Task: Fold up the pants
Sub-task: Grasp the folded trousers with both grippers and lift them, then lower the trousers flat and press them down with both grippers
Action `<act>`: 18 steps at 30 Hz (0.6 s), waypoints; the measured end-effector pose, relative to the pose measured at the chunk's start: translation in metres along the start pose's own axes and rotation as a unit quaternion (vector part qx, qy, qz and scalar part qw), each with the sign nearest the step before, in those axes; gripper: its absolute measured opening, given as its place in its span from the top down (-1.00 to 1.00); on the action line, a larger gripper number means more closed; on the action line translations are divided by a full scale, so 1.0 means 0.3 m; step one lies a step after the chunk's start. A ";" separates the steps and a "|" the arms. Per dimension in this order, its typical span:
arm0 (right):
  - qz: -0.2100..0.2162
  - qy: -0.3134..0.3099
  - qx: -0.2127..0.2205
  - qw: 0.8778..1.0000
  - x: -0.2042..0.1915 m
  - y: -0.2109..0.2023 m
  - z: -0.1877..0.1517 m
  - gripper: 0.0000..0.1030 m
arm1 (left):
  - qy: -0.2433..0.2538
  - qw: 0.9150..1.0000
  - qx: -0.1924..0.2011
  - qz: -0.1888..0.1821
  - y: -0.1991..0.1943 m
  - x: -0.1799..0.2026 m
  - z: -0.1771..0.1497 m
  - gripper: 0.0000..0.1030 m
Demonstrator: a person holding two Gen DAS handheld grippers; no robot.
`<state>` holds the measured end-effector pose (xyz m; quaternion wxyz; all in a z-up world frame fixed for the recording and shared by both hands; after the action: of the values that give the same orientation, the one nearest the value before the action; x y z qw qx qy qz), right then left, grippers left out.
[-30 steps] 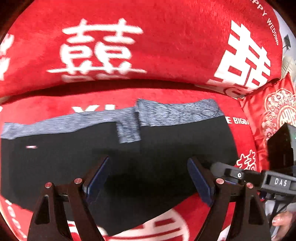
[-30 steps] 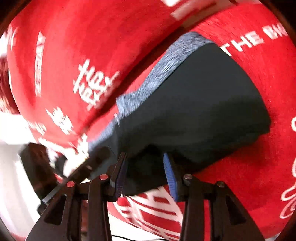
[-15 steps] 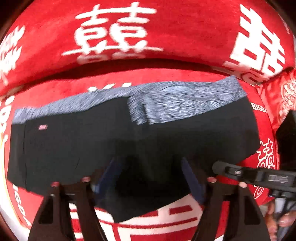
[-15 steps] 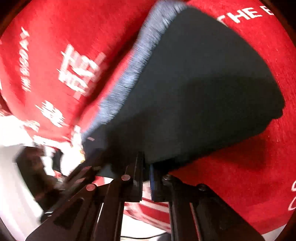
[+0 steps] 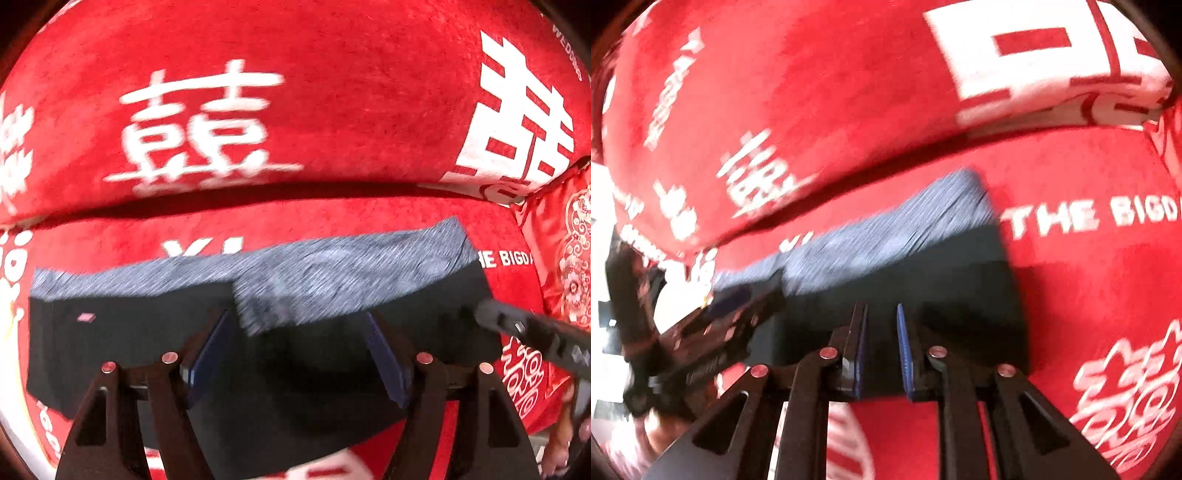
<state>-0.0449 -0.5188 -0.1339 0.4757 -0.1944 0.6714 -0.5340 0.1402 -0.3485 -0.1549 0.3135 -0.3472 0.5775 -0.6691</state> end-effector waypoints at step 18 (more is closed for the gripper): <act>-0.193 -0.128 -0.091 0.969 -0.199 0.201 -0.075 -0.26 | -0.027 0.997 -0.067 0.027 0.064 -0.132 -0.177 -0.72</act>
<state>-0.0210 -0.4396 -0.1632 0.4260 -0.4292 0.6006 -0.5230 0.1190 -0.2893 -0.1830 0.3234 -0.3695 0.6213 -0.6106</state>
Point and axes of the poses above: each gripper's, at about its wrist camera, not at the fingertips, and y roughly the way its jaws point, x to its right, z to its top, the point moved 2 cm from there along y, roughly the way its jaws point, and after that the axes turned 12 degrees about -x, right-handed, at the moved point
